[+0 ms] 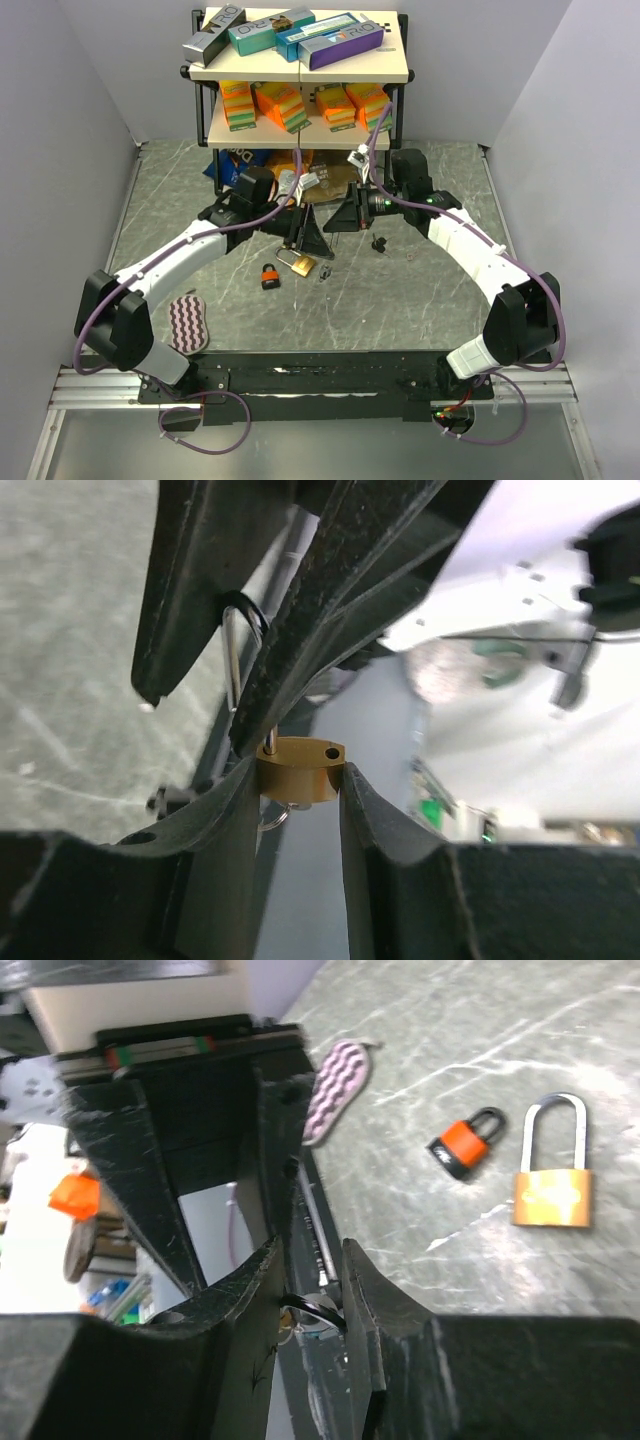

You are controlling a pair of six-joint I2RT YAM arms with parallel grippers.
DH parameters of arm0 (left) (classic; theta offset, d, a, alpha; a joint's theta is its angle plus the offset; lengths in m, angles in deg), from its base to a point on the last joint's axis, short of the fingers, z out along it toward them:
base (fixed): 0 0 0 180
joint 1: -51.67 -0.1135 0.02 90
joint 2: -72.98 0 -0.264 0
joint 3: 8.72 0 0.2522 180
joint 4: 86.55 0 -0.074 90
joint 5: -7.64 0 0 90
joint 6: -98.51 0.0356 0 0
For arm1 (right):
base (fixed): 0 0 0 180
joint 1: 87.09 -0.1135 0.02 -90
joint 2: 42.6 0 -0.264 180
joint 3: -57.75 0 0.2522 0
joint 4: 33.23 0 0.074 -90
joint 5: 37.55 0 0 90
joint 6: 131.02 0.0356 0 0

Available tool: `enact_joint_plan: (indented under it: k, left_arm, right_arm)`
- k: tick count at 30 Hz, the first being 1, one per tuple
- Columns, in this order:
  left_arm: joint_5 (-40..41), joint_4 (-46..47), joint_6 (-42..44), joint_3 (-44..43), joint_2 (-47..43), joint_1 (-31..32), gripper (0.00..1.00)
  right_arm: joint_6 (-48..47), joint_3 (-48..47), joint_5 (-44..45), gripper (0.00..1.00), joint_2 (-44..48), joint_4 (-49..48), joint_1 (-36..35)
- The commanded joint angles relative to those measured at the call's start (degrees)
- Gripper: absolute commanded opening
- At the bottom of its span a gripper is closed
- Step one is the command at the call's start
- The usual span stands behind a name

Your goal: Unlock with the key

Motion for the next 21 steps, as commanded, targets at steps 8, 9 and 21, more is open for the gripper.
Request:
enact_joint_plan:
  k: [8,9,21]
  left_arm:
    - [30.3,-18.0,10.2,-10.1,3.1,2.7,0.01]
    - [31.3,-18.1,10.3,-11.0,3.6,3.2,0.01]
    - [18.4,-4.4,6.9,-3.7,0.0,3.9,0.01]
  right_arm:
    - [-4.2,-9.8,13.3,0.00,-3.3,12.2,-3.9]
    - [-4.1,-10.2,14.3,0.00,-3.6,12.5,-4.1]
    - [-1.8,-8.5,14.2,0.26,-3.9,9.4,-3.8]
